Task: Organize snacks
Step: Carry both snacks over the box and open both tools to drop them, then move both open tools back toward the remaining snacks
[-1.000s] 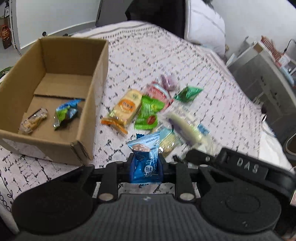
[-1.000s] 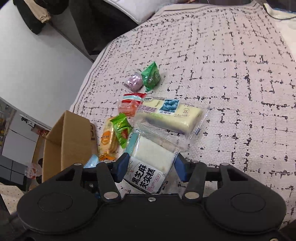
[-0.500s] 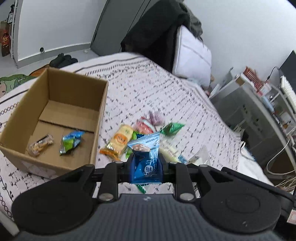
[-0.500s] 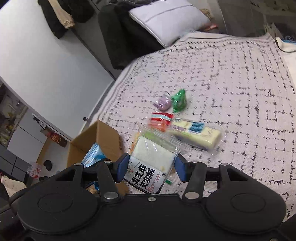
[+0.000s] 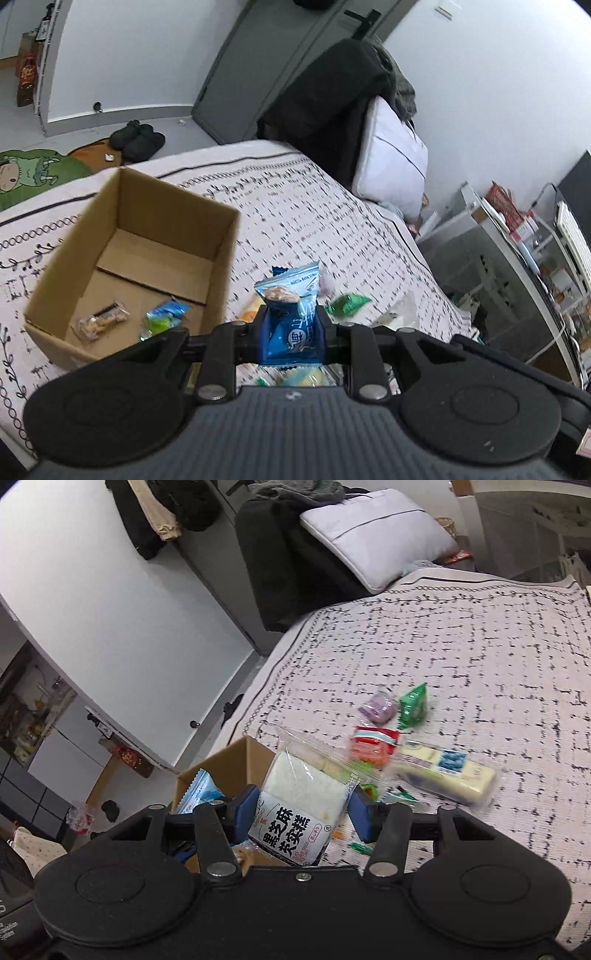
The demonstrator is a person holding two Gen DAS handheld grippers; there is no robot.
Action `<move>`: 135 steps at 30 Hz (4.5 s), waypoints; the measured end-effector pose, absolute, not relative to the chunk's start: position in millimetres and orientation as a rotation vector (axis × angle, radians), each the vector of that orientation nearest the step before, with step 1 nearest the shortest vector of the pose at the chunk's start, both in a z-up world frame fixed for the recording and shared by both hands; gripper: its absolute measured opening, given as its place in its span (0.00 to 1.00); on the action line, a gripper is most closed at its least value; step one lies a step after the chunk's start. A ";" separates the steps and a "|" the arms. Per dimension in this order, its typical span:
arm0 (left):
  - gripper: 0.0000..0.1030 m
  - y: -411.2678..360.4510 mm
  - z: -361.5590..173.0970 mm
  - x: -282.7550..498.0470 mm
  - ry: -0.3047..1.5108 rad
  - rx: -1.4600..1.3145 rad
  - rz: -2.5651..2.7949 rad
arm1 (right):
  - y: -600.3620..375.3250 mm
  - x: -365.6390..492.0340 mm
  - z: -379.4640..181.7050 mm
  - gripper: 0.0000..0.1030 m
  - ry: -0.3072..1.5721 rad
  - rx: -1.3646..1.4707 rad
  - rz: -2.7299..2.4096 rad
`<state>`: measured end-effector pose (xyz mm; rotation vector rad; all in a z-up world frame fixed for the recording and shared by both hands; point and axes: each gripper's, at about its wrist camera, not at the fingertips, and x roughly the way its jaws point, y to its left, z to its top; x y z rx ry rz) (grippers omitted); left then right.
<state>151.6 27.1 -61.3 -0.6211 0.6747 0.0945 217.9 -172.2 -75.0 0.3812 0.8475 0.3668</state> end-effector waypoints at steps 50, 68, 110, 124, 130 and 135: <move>0.60 120.6 -86.9 155.9 0.718 -0.767 0.500 | -85.8 263.4 -102.9 0.68 0.927 0.368 0.587; 0.77 69.6 -69.4 157.5 0.709 -0.612 0.411 | -166.7 244.0 -83.0 0.93 0.870 0.285 0.405; 0.77 -46.6 -88.5 173.3 0.893 -0.387 0.110 | -284.8 232.5 -113.3 1.00 0.923 0.314 0.240; 0.74 -67.1 -115.9 196.1 0.966 -0.400 0.136 | -293.9 261.8 -151.9 0.89 0.999 0.411 0.294; 0.74 -67.7 -121.8 213.1 1.039 -0.379 0.165 | -291.8 282.8 -167.0 0.89 1.025 0.402 0.334; 0.74 -78.8 -130.9 233.7 1.093 -0.294 0.139 | -288.1 292.6 -177.0 0.89 1.051 0.394 0.373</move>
